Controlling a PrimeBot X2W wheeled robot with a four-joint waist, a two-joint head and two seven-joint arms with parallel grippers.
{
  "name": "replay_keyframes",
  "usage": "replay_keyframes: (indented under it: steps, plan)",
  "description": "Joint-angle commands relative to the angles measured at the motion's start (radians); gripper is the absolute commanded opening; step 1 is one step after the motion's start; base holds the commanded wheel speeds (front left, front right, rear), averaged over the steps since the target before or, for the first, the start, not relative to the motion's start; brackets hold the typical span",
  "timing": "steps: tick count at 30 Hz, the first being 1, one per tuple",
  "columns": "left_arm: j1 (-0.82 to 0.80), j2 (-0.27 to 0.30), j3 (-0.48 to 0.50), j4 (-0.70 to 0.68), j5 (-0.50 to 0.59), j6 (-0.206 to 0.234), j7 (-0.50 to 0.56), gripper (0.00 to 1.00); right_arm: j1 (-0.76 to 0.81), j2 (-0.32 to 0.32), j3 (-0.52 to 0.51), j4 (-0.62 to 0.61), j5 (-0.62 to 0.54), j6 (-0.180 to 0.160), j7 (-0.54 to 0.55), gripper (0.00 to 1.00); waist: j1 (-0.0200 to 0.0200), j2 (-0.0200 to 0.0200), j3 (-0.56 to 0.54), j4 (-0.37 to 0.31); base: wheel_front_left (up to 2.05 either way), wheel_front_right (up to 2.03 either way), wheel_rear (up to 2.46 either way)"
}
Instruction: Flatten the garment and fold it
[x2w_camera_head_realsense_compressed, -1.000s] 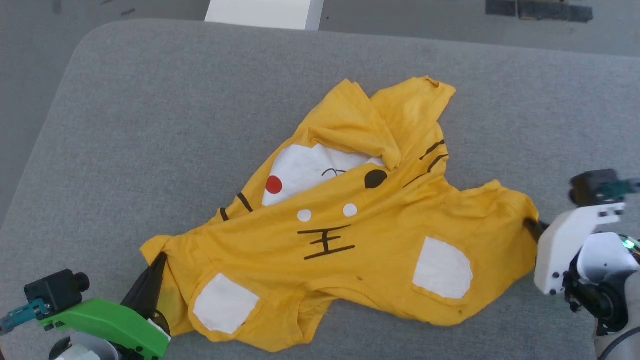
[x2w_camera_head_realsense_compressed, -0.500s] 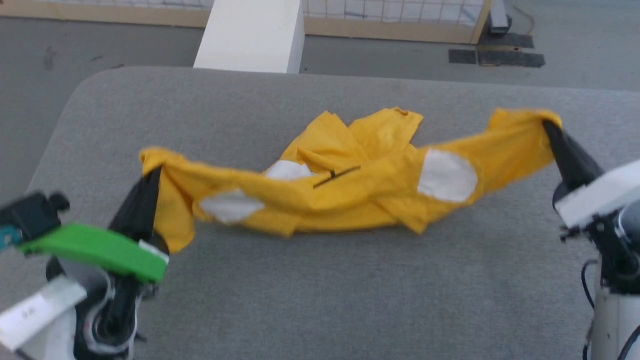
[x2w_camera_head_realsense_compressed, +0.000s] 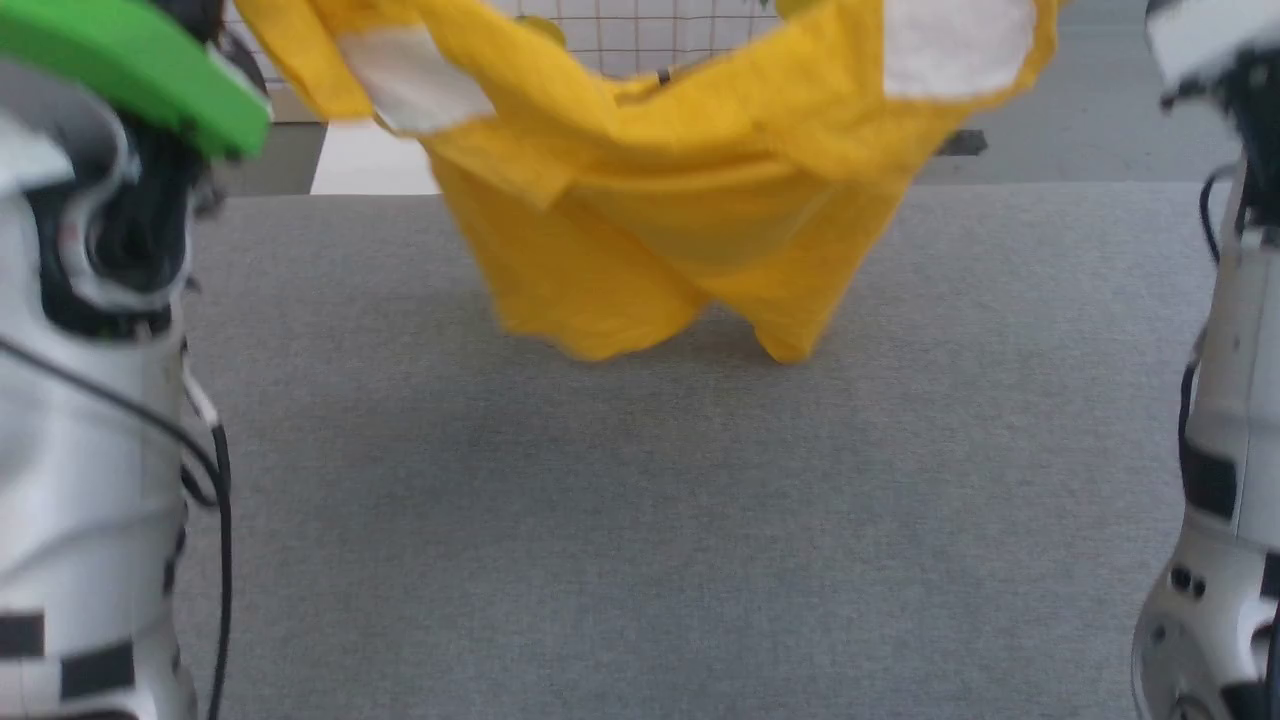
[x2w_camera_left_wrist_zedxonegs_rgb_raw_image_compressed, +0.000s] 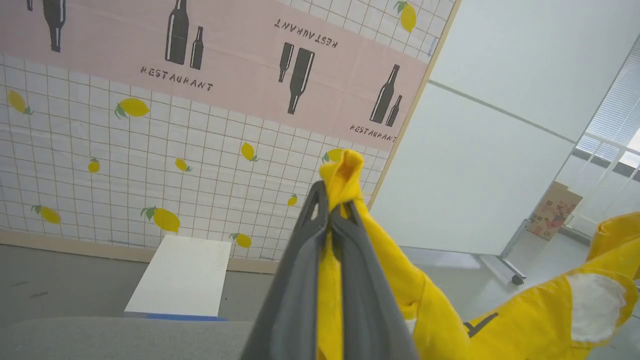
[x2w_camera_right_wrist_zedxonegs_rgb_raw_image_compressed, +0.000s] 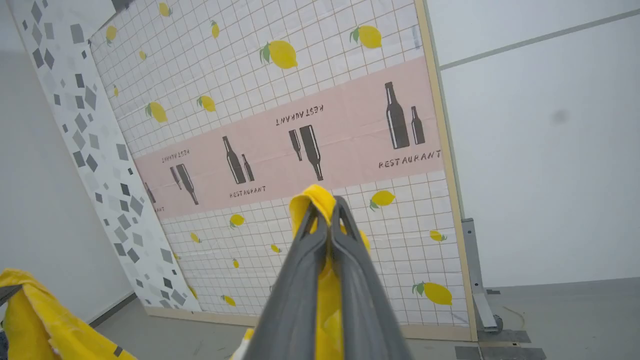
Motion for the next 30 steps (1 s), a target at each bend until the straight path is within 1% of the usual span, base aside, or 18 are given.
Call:
replay_keyframes:
  steps: [1,5,10,14,16,20,22,24,26,30]
  plan:
    - [-0.063,0.010,-0.013,0.043,0.025,0.002,0.000,0.00,-0.055,0.000,0.000,0.044,-0.020,-0.001,-0.014,0.00,-0.0001,0.0000,-0.003,-0.023,0.00,0.00,0.00]
    - [-0.199,0.019,-0.034,0.160,0.069,0.017,0.002,0.00,-0.192,0.000,0.009,0.187,-0.063,-0.001,-0.047,0.00,-0.0001,0.0000,0.009,-0.050,0.00,0.00,0.00]
    - [-0.314,0.012,-0.042,0.260,0.090,0.034,-0.002,0.00,-0.313,0.000,0.014,0.355,-0.118,-0.001,-0.097,0.00,-0.0001,0.0000,0.045,-0.074,0.00,0.00,0.00]
    - [-0.371,0.009,-0.029,0.320,0.101,0.052,-0.038,0.00,-0.390,0.000,0.031,0.471,-0.144,-0.001,-0.150,0.00,-0.0001,0.0000,0.087,-0.092,0.00,0.00,0.00]
    - [-0.388,0.009,-0.020,0.350,0.105,0.059,-0.064,0.00,-0.427,0.000,0.028,0.525,-0.155,-0.001,-0.198,0.00,-0.0001,0.0000,0.099,-0.103,0.00,0.00,0.00]
    - [-0.429,0.008,0.004,0.395,0.119,0.070,-0.152,0.00,-0.511,0.000,0.021,0.636,-0.187,-0.001,-0.309,0.00,-0.0001,0.0000,0.129,-0.125,0.00,0.00,0.00]
    - [-0.449,0.003,0.018,0.413,0.109,0.064,-0.183,0.00,-0.555,0.000,0.017,0.695,-0.206,-0.001,-0.361,0.00,-0.0001,0.0000,0.149,-0.135,0.00,0.00,0.00]
    - [-0.479,0.001,0.032,0.419,0.097,0.048,-0.218,0.00,-0.609,0.000,0.013,0.747,-0.238,-0.001,-0.414,0.00,-0.0001,0.0000,0.182,-0.142,0.00,0.00,0.00]
    - [-0.513,-0.001,0.049,0.416,0.086,0.038,-0.255,0.00,-0.658,0.000,0.005,0.772,-0.288,-0.001,-0.462,0.00,-0.0001,0.0000,0.216,-0.145,0.00,0.00,0.00]
    - [-0.588,0.001,0.075,0.393,0.059,0.009,-0.298,0.00,-0.756,0.000,-0.038,0.797,-0.374,-0.001,-0.514,0.00,-0.0001,0.0000,0.309,-0.145,0.00,0.00,0.00]
